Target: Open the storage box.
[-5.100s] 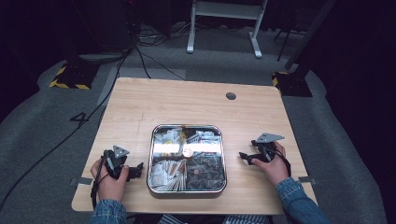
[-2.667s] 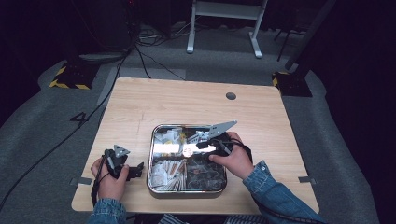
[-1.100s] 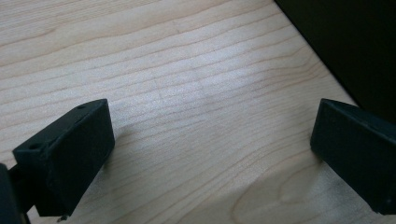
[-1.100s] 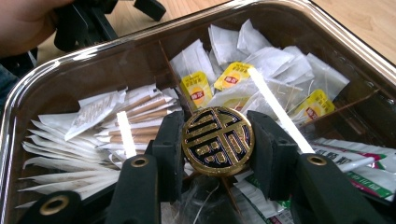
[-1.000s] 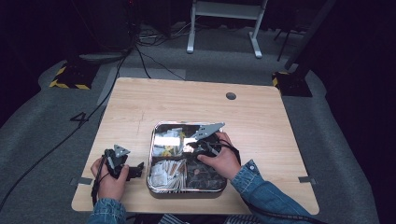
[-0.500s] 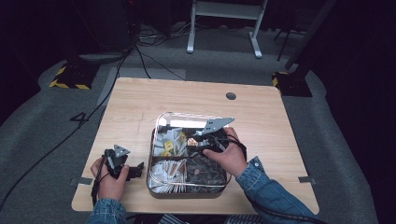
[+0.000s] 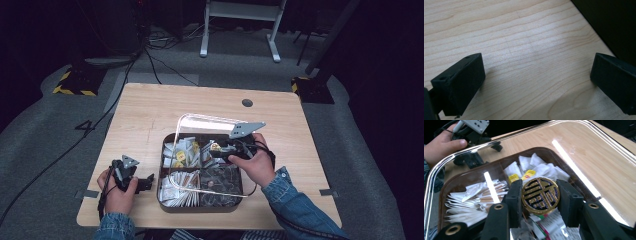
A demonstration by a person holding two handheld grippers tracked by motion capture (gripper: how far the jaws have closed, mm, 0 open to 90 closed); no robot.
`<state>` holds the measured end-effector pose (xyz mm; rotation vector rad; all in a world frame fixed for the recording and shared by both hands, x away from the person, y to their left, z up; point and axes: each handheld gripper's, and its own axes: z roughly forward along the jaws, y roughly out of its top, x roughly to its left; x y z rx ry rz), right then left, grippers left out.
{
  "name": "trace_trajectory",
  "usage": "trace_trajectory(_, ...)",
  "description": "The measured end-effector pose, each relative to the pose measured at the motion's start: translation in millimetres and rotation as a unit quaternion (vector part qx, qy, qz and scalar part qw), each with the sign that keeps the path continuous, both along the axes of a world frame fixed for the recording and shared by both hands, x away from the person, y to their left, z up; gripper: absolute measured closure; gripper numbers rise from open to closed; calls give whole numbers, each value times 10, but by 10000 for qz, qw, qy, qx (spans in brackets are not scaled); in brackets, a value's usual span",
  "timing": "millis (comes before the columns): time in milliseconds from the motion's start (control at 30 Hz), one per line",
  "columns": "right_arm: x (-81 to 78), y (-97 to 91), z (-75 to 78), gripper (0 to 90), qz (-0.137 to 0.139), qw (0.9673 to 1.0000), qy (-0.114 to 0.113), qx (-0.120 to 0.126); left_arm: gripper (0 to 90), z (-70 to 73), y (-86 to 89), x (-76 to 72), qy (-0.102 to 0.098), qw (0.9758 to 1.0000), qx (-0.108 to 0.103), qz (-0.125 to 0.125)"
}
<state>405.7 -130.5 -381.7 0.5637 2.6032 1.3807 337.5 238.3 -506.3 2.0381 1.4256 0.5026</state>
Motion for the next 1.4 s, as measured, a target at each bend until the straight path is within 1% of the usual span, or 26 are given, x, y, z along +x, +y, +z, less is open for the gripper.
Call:
trace_trajectory(100,24,-128,38,588,-84,10000,-5,-1,0,0,0,0,1,10000,-1,0)
trace_trajectory(300,42,-465,54,588,-403,9991,-35,93,0,0,0,0,0,10000,-1,2)
trace_trajectory(333,46,-534,50,588,-460,9989,-63,77,0,0,0,0,2,10000,1,-1)
trace_trajectory(433,60,-663,35,587,-575,9983,-94,24,0,0,0,0,2,10000,-1,0)
trace_trajectory(500,82,-778,5,588,-637,9979,-102,-57,0,0,0,0,2,10000,1,-1)
trace_trajectory(567,98,-909,-38,587,-791,9968,-90,-74,0,0,0,0,2,10000,0,-1)
trace_trajectory(667,118,-1059,-89,588,-989,9951,-46,-9,0,0,0,0,2,10000,1,-1)
trace_trajectory(767,160,-1175,-110,588,-1107,9938,-21,-79,0,0,0,0,1,10000,-1,0)
trace_trajectory(833,187,-1253,-120,588,-1187,9929,-68,-66,0,0,0,0,1,10000,0,1)
trace_trajectory(867,204,-1294,-130,588,-1233,9923,-50,-51,0,0,0,0,1,10000,0,0)
trace_trajectory(1000,265,-1445,-175,587,-1450,9894,37,-4,0,1,1,1,1,10000,5,-11)
trace_trajectory(1067,293,-1514,-196,587,-1561,9877,37,-6,0,0,0,0,0,10000,-1,1)
trace_trajectory(1200,341,-1645,-239,587,-1805,9835,69,33,0,0,0,0,0,10000,0,0)
trace_trajectory(1267,365,-1709,-267,587,-1956,9806,109,56,0,0,0,0,1,10000,-1,0)
trace_trajectory(1300,372,-1728,-276,588,-2000,9797,127,55,0,1,1,1,1,10000,4,-10)
trace_trajectory(1400,405,-1792,-321,587,-2145,9767,79,-33,0,0,0,0,1,10000,1,0)
